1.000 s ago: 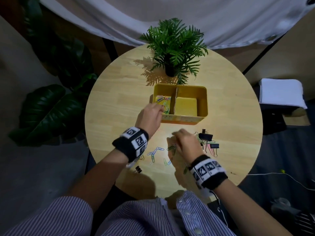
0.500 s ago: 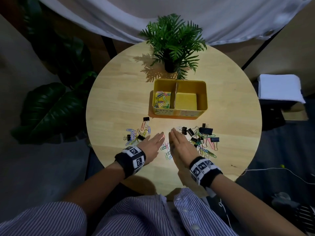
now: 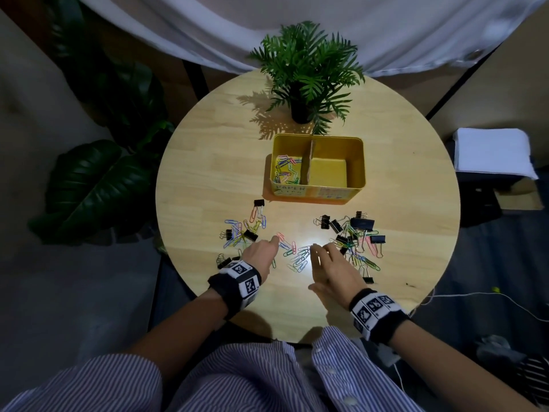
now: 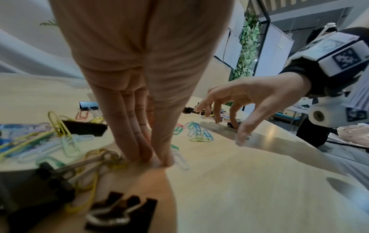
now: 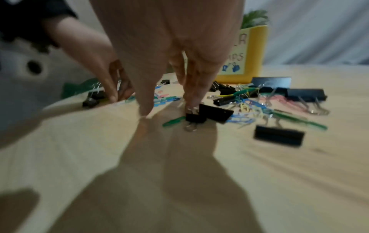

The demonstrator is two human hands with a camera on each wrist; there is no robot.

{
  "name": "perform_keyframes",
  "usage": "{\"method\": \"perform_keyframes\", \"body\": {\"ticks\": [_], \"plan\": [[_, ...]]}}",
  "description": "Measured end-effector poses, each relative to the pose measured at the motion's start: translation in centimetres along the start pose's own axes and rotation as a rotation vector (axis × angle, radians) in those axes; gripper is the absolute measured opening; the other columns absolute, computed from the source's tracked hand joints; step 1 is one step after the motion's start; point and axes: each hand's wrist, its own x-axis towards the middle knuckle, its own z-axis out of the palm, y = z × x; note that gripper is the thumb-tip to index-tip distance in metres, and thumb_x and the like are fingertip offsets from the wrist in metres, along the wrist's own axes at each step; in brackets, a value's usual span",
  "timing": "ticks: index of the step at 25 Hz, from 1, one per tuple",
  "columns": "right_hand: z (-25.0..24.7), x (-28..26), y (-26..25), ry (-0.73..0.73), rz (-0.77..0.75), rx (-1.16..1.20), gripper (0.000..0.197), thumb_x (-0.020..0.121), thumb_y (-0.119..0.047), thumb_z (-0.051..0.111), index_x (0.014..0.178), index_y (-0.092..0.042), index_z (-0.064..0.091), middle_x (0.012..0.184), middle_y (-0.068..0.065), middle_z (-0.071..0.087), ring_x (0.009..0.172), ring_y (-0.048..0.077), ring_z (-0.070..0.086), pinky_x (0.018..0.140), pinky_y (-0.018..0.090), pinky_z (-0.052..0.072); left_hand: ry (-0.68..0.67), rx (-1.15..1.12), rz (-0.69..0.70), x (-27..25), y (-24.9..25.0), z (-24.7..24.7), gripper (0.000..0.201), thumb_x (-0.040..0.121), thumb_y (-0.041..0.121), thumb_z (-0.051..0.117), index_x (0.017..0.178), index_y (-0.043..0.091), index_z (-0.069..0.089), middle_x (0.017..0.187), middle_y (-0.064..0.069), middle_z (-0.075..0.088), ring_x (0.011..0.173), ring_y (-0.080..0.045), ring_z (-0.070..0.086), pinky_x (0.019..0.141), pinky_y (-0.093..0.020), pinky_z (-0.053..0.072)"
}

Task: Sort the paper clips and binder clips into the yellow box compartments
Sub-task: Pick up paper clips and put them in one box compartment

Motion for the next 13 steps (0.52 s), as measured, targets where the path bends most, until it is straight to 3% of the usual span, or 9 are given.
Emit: {"method": "perform_keyframes", "body": {"ticks": [2, 4, 5, 10, 13], "plan": [[0.1, 1.0, -0.6, -0.067, 0.106, 0.026, 0.088, 0.060, -0.037, 0.086, 0.128, -0.012, 0.035, 0.116, 0.007, 0.040, 0.086, 0.027, 0.057, 0.074, 0.041, 0.054, 0.057, -0.085, -0.004, 0.3, 0.1, 0.1, 0.076, 0.073, 0.003, 0.080, 0.133, 0.004, 0.034, 0.118, -0.017, 0.055, 0.103, -0.033, 0.060, 0.077, -0.042, 0.052], [0.4, 2.7, -1.6, -0.031, 0.157, 0.065, 0.082, 0.058, -0.035, 0.088, 0.119, -0.012, 0.039, 0.114, 0.006, 0.040, 0.082, 0.029, 0.058, 0.073, 0.042, 0.053, 0.096, -0.133, 0.017, 1.1, 0.2, 0.1, 0.090, 0.066, 0.013, 0.087, 0.138, 0.008, 0.033, 0.130, -0.015, 0.043, 0.112, -0.032, 0.054, 0.084, -0.043, 0.053], [0.5, 3.5, -1.9, -0.001, 0.180, 0.111, 0.075, 0.060, -0.033, 0.087, 0.115, -0.013, 0.041, 0.113, 0.006, 0.041, 0.081, 0.029, 0.058, 0.073, 0.042, 0.053, 0.105, -0.145, 0.027, 1.6, 0.2, 0.0, 0.087, 0.066, 0.016, 0.087, 0.137, 0.010, 0.036, 0.130, -0.013, 0.042, 0.111, -0.031, 0.054, 0.085, -0.044, 0.053], [1.3, 5.5, -1.8, 0.080, 0.090, 0.192, 0.025, 0.079, -0.018, 0.071, 0.097, -0.016, 0.054, 0.099, 0.003, 0.049, 0.077, 0.026, 0.058, 0.070, 0.041, 0.051, 0.149, -0.120, 0.045, 3.1, 0.2, -0.1, 0.030, 0.081, 0.017, 0.074, 0.107, 0.009, 0.062, 0.108, -0.010, 0.059, 0.097, -0.032, 0.060, 0.080, -0.042, 0.051], [1.4, 5.8, -1.6, 0.078, 0.062, 0.190, 0.010, 0.083, -0.011, 0.062, 0.091, -0.013, 0.058, 0.096, 0.004, 0.051, 0.075, 0.028, 0.059, 0.069, 0.042, 0.051, 0.123, -0.113, 0.024, 3.3, 0.3, 0.0, 0.015, 0.088, 0.011, 0.066, 0.102, 0.007, 0.066, 0.105, -0.012, 0.063, 0.098, -0.033, 0.061, 0.081, -0.040, 0.051]]}}
